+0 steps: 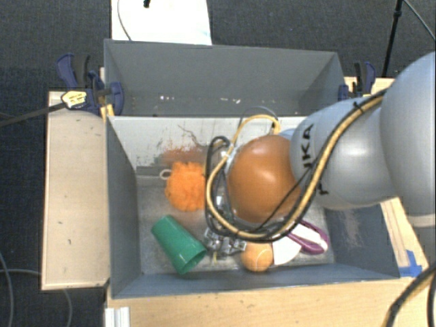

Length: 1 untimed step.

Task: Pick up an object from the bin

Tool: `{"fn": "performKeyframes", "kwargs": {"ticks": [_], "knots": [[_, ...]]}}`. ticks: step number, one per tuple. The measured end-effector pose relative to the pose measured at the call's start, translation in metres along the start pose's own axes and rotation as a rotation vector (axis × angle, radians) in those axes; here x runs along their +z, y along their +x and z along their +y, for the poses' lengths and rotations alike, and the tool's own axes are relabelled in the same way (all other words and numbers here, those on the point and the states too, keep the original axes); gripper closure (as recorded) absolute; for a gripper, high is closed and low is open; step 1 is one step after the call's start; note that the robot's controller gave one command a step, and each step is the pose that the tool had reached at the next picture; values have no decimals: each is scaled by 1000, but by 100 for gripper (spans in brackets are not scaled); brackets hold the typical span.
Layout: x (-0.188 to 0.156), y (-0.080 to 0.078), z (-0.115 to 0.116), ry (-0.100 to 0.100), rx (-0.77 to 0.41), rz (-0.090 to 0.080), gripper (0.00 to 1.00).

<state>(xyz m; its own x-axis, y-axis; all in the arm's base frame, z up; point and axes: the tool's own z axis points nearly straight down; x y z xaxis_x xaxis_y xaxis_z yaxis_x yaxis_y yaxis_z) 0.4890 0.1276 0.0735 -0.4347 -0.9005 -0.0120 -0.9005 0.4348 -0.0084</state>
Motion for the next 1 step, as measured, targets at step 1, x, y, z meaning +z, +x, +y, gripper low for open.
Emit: {"fn": "performKeyframes", "kwargs": {"ticks": [1], "knots": [[0, 0, 0, 0, 2, 0, 100]]}}
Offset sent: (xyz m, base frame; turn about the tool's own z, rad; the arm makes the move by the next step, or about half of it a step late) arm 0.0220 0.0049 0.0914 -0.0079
